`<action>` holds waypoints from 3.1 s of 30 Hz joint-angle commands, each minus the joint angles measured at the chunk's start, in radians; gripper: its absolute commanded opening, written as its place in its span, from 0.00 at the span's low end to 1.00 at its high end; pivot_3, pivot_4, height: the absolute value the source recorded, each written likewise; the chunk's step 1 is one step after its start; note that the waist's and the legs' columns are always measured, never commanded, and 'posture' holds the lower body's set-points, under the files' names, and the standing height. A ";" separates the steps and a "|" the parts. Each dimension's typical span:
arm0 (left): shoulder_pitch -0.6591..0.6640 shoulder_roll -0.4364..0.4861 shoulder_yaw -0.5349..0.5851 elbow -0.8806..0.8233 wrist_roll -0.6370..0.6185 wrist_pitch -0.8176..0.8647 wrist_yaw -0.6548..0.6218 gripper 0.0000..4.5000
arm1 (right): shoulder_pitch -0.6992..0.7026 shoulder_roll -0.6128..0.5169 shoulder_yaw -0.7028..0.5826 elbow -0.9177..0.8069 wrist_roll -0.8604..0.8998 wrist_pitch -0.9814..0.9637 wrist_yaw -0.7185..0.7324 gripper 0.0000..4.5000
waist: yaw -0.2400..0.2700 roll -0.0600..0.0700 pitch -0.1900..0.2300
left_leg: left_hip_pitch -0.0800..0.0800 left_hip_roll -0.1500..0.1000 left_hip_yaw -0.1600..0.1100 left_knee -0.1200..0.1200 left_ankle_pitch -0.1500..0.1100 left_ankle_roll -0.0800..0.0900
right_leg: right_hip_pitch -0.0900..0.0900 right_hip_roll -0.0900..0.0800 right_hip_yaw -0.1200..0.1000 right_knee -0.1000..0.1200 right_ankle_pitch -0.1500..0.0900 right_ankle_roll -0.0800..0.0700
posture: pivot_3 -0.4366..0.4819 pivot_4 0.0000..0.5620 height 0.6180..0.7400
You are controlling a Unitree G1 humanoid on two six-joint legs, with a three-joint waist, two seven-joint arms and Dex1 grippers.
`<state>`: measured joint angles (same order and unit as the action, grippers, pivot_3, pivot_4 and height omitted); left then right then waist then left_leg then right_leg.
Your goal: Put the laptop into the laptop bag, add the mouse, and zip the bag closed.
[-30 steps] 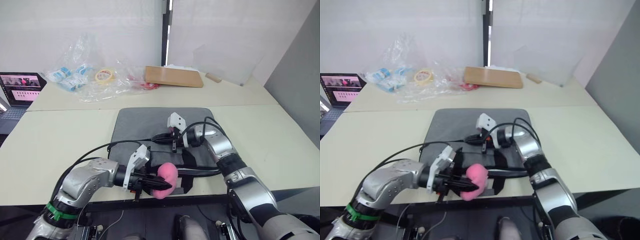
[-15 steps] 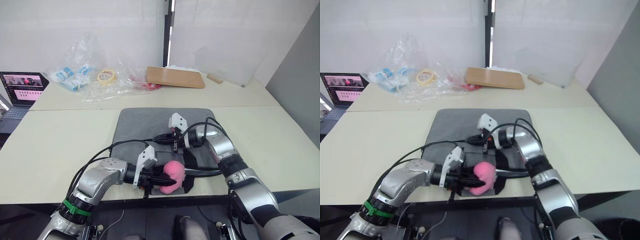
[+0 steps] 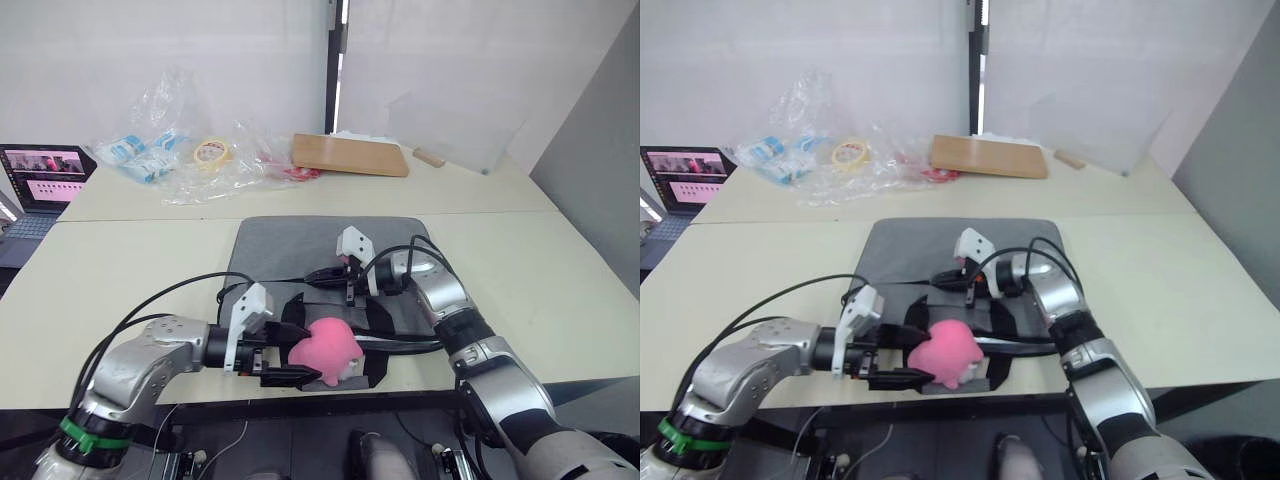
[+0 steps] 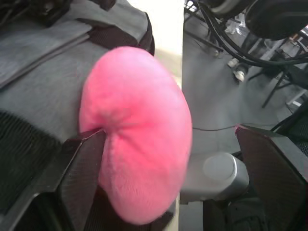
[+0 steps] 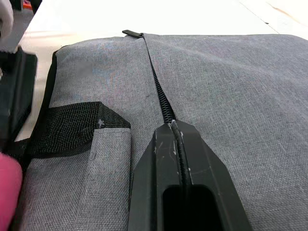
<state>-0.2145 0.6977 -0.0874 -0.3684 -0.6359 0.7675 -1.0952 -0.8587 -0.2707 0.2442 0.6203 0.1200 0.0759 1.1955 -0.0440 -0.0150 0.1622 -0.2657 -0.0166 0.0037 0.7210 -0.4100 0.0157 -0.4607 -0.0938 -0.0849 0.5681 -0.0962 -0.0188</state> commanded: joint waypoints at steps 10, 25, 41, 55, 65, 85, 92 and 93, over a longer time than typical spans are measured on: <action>0.181 0.087 0.260 -0.117 -0.141 0.025 0.044 1.00 | -0.013 0.023 -0.030 0.061 0.021 -0.048 0.018 0.00 | -0.004 0.000 0.000 | 0.001 0.001 0.000 -0.003 0.001 -0.002 | 0.000 0.001 0.000 -0.001 0.000 0.000 | 0.48 0.27 1.00; 0.225 0.159 0.531 -0.026 -0.165 -0.060 0.042 1.00 | 0.072 -0.087 -0.195 -0.510 0.332 0.333 0.037 0.35 | 0.001 0.008 0.005 | -0.015 -0.001 0.000 -0.007 0.003 -0.006 | -0.017 -0.002 -0.017 -0.008 -0.001 -0.003 | 0.48 0.27 1.00; -0.289 0.087 0.194 0.346 0.019 -0.233 -0.094 0.08 | 0.504 -0.611 -0.496 -0.804 0.416 0.393 0.106 1.00 | 0.038 0.008 0.006 | -0.017 -0.001 0.003 -0.005 0.002 -0.003 | -0.009 -0.002 -0.011 -0.008 0.000 -0.001 | 0.48 0.27 1.00; -0.722 -0.354 -0.107 0.975 0.321 -0.641 -0.226 0.00 | 0.587 -0.539 -0.362 -1.126 0.538 0.511 -0.059 1.00 | 0.056 0.006 0.006 | -0.016 -0.003 0.003 0.010 -0.006 0.012 | 0.002 -0.002 -0.010 -0.015 0.004 0.004 | 0.48 0.27 1.00; -0.751 -0.474 -0.192 1.359 0.539 -0.854 -0.211 0.00 | 0.492 -0.489 -0.153 -1.141 0.464 0.482 -0.072 1.00 | 0.054 0.003 0.003 | -0.016 -0.004 0.006 0.016 -0.011 0.021 | 0.004 -0.003 -0.009 -0.017 0.005 0.006 | 0.48 0.27 1.00; -0.718 -0.481 -0.162 1.363 0.559 -0.893 -0.194 0.00 | 0.454 -0.397 0.097 -0.938 0.200 0.305 -0.035 0.81 | 0.052 -0.001 -0.002 | -0.008 -0.004 0.003 0.016 -0.010 0.021 | 0.013 -0.002 -0.009 -0.019 0.006 0.008 | 0.48 0.27 1.00; -0.702 -0.475 -0.173 1.354 0.576 -0.902 -0.196 0.00 | 0.495 -0.431 0.039 -0.996 0.275 0.347 -0.013 0.28 | 0.053 -0.001 -0.002 | -0.008 -0.004 0.000 0.016 -0.010 0.020 | 0.013 -0.002 -0.009 -0.019 0.006 0.008 | 0.48 0.27 1.00; -0.700 -0.475 -0.175 1.354 0.578 -0.904 -0.196 0.00 | 0.511 -0.448 0.023 -1.011 0.285 0.354 -0.009 0.21 | 0.053 -0.001 -0.002 | -0.008 -0.004 0.000 0.016 -0.010 0.020 | 0.013 -0.002 -0.009 -0.019 0.006 0.008 | 0.48 0.27 1.00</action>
<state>-0.9619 0.2048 -0.2196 0.9439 -0.1356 -0.1562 -1.2904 -0.3593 -0.6927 0.3219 -0.3400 0.3762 0.4234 1.1772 0.0090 -0.0160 0.1598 -0.2739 -0.0203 0.0038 0.7366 -0.4203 0.0361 -0.4479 -0.0962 -0.0936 0.5485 -0.0903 -0.0111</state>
